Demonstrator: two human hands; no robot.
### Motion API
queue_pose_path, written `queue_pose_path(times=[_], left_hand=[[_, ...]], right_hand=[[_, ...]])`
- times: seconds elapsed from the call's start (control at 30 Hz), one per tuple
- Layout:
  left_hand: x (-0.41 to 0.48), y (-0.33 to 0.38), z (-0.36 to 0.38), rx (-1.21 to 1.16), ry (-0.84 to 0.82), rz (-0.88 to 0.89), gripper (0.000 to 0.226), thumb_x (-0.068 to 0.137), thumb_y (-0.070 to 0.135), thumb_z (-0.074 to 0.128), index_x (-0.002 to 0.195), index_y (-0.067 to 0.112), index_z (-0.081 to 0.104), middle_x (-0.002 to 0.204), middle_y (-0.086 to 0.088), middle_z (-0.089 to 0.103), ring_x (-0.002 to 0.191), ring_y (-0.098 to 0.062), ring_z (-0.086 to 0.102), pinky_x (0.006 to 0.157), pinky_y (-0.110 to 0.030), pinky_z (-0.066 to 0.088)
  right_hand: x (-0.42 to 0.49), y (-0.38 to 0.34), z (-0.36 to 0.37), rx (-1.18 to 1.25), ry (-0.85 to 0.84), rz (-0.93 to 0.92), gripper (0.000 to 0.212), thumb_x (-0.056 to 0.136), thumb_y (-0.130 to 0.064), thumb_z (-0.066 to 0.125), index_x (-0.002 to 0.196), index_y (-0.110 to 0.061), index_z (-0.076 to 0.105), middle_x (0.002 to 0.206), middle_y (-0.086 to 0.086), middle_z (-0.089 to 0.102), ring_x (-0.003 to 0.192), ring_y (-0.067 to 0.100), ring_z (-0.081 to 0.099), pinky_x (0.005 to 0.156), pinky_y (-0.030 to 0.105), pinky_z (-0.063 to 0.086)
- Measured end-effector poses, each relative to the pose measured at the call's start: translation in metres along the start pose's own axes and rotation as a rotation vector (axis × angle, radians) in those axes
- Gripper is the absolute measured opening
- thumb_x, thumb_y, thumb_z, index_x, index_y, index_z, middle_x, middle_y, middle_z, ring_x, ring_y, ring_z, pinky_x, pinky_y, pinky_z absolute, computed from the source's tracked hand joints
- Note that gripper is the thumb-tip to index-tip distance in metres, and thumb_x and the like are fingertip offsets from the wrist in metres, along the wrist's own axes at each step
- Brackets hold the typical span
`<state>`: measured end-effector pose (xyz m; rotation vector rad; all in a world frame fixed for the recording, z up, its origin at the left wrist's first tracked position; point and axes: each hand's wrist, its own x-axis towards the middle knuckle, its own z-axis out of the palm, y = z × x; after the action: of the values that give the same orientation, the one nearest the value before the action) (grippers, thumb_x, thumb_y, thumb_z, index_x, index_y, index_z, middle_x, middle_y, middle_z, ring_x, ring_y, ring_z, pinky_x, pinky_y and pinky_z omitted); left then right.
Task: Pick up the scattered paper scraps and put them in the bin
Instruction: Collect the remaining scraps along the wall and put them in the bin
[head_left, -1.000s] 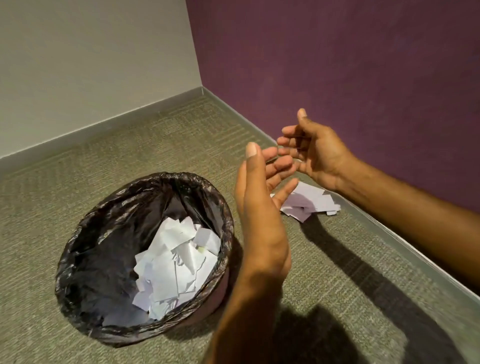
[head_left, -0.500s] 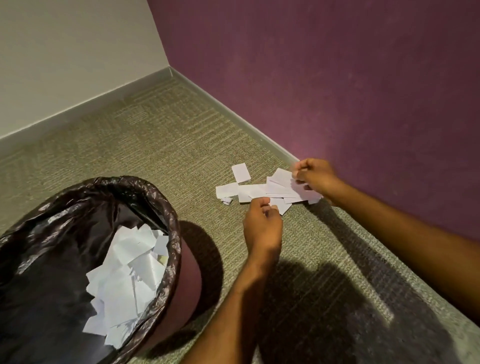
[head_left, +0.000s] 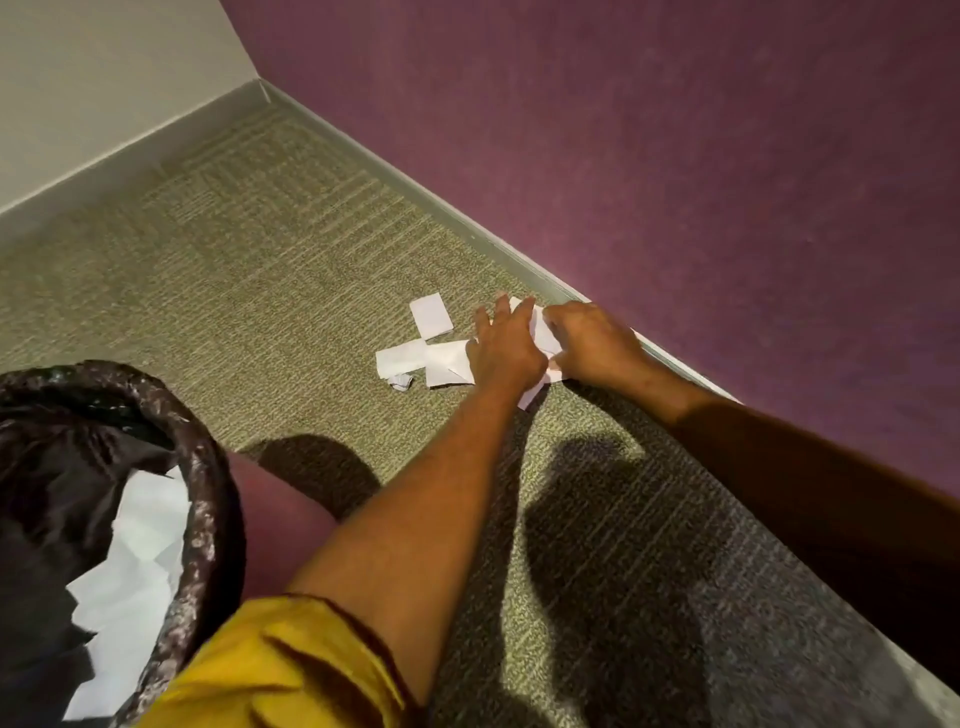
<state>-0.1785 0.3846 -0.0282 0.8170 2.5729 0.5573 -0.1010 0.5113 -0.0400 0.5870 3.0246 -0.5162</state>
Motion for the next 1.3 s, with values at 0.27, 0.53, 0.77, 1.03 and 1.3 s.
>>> queue_pose_path(times=[0.27,0.53,0.77,1.03,1.3], left_hand=[[0.017,-0.023,0.005,0.282,0.065,0.159,0.040,0.086,0.031,0.081,0.124,0.022,0.070,0.122,-0.010,0.066,0.117,-0.034,0.063,0.094,-0.049,0.058],[0.009,-0.022,-0.002,0.169,0.179,0.126,0.027,0.098,0.010,0.067,0.125,0.012,0.068,0.116,-0.013,0.070,0.108,-0.034,0.067,0.084,-0.044,0.055],[-0.008,-0.024,0.000,0.124,0.183,0.098,0.017,0.099,0.009,0.071,0.115,0.006,0.067,0.101,-0.015,0.073,0.092,-0.032,0.070,0.072,-0.040,0.053],[-0.044,-0.018,0.009,0.019,0.184,0.061,0.018,0.094,0.008,0.073,0.111,0.010,0.066,0.102,-0.012,0.075,0.094,-0.034,0.071,0.078,-0.045,0.059],[-0.070,-0.001,0.002,-0.395,0.204,-0.173,0.030,0.101,0.021,0.067,0.131,0.016,0.062,0.119,-0.011,0.074,0.109,-0.035,0.068,0.088,-0.046,0.058]], right_hand=[[-0.004,0.006,-0.008,0.031,-0.042,-0.032,0.054,0.068,-0.029,0.097,0.107,-0.020,0.060,0.108,0.005,0.069,0.101,0.033,0.067,0.070,0.036,0.048],[-0.019,0.010,0.004,0.141,0.090,-0.032,0.082,0.068,-0.024,0.094,0.140,-0.017,0.056,0.129,0.007,0.068,0.113,0.029,0.065,0.089,0.043,0.057],[-0.023,0.006,0.004,0.113,0.098,-0.016,0.062,0.073,-0.023,0.092,0.127,-0.022,0.062,0.121,0.004,0.072,0.109,0.029,0.066,0.080,0.040,0.056],[-0.035,0.003,0.006,0.107,0.100,0.047,0.031,0.077,-0.022,0.084,0.106,-0.023,0.073,0.100,0.002,0.073,0.089,0.027,0.067,0.066,0.034,0.045],[-0.045,-0.012,-0.025,0.650,-0.026,0.294,0.017,0.076,-0.010,0.086,0.087,-0.017,0.075,0.084,0.002,0.079,0.070,0.018,0.072,0.067,0.038,0.059]])
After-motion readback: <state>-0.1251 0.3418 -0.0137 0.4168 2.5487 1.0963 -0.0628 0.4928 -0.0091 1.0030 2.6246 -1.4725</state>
